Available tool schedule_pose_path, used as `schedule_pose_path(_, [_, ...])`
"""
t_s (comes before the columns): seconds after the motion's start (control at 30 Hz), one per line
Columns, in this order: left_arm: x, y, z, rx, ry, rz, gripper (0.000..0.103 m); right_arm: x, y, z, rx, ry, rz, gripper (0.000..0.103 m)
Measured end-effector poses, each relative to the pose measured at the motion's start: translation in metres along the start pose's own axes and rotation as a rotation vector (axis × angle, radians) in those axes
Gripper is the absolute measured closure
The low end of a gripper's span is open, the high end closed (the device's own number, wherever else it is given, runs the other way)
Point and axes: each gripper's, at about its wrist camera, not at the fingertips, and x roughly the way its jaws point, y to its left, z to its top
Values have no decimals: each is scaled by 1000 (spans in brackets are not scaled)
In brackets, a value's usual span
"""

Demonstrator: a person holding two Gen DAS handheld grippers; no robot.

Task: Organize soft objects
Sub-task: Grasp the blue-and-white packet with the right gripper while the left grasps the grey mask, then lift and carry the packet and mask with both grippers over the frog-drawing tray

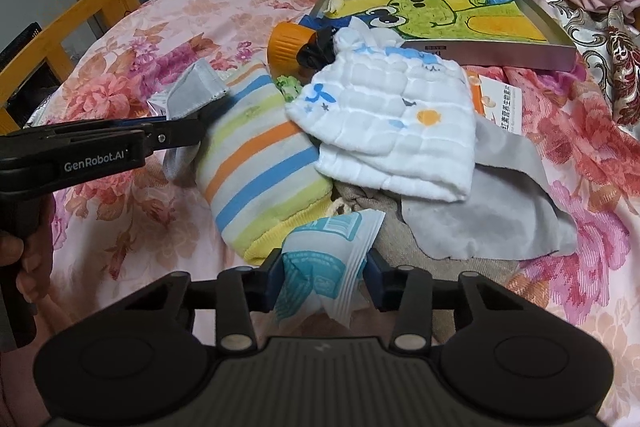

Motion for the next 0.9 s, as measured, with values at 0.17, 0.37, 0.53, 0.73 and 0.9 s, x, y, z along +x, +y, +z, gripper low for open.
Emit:
schedule_pose_path(0.17, [-9, -2, -1, -3, -40, -17, 87, -8, 2, 0, -5, -38, 21, 58])
schedule_pose_path(0.37, [-23, -9, -3, 11, -82, -62, 87, -22, 1, 1, 5, -109, 50, 58])
schedule_pose_path(0.53, [-32, -15, -3, 24, -110, -95, 87, -34, -3, 3, 26, -181, 72, 58])
schedule_pose_path(0.73, [-41, -22, -2, 46, -169, -134, 87, -53, -7, 9, 44, -295, 73, 58])
schedule_pose_path(0.9, [-39, -23, 9, 41, -217, -149, 87, -64, -15, 27, 40, -405, 28, 58])
